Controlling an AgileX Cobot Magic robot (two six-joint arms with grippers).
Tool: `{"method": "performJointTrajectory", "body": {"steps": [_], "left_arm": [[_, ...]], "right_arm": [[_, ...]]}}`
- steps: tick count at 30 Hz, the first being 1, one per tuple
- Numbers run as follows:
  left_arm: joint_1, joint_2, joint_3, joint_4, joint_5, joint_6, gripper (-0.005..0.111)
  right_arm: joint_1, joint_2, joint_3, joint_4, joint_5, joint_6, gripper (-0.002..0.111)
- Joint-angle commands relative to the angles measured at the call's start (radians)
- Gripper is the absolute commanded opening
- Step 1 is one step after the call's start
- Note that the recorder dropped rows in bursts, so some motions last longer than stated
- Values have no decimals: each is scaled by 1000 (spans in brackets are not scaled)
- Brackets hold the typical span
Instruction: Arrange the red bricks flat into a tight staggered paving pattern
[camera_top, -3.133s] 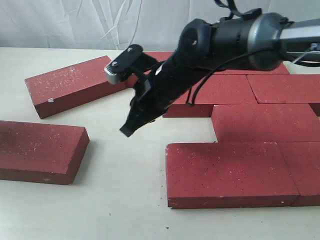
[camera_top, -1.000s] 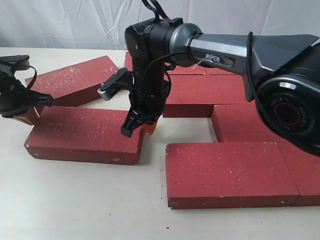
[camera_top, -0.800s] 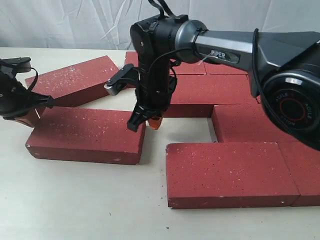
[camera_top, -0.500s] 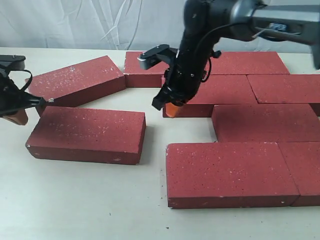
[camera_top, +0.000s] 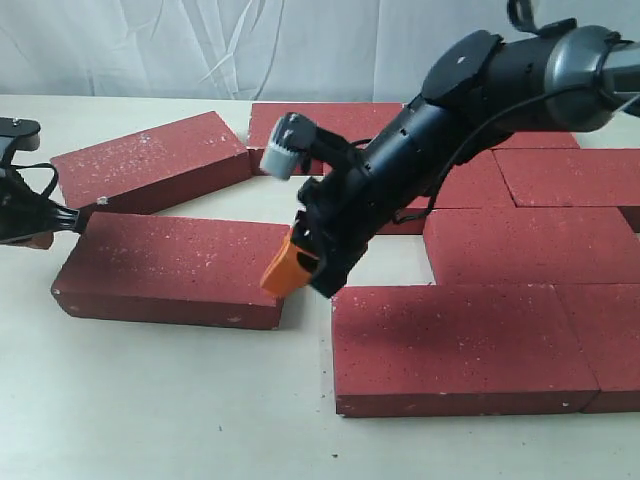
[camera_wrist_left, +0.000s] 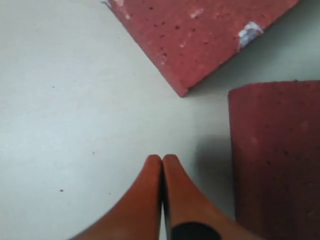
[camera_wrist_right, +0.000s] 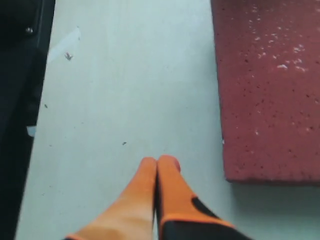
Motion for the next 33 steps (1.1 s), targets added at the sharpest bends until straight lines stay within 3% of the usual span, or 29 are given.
{"method": "performJointTrajectory", "body": {"steps": [1, 5, 10, 17, 22, 26, 29, 33], "left_arm": [[1, -8, 26, -53, -40, -6, 0], [-20, -4, 25, -54, -2, 11, 0], [-37, 53, 25, -84, -4, 26, 0], [-62, 66, 11, -102, -28, 30, 0], [-102, 66, 9, -110, -44, 32, 0], [-140, 66, 9, -133, -65, 32, 0], [-159, 66, 9, -146, -83, 32, 0], [-169, 79, 9, -151, -93, 32, 0]], "right_arm": [[109, 20, 5, -128, -226, 15, -1], [151, 31, 2, -432, -310, 193, -1], [119, 31, 2, -746, -309, 517, -1], [48, -20, 4, -749, -233, 530, -1], [-79, -100, 5, -567, -224, 539, -1], [-168, -104, 6, -539, -214, 541, -1], [-171, -104, 6, -494, -181, 524, -1], [-63, -62, 8, -292, 45, 154, -1]]}}
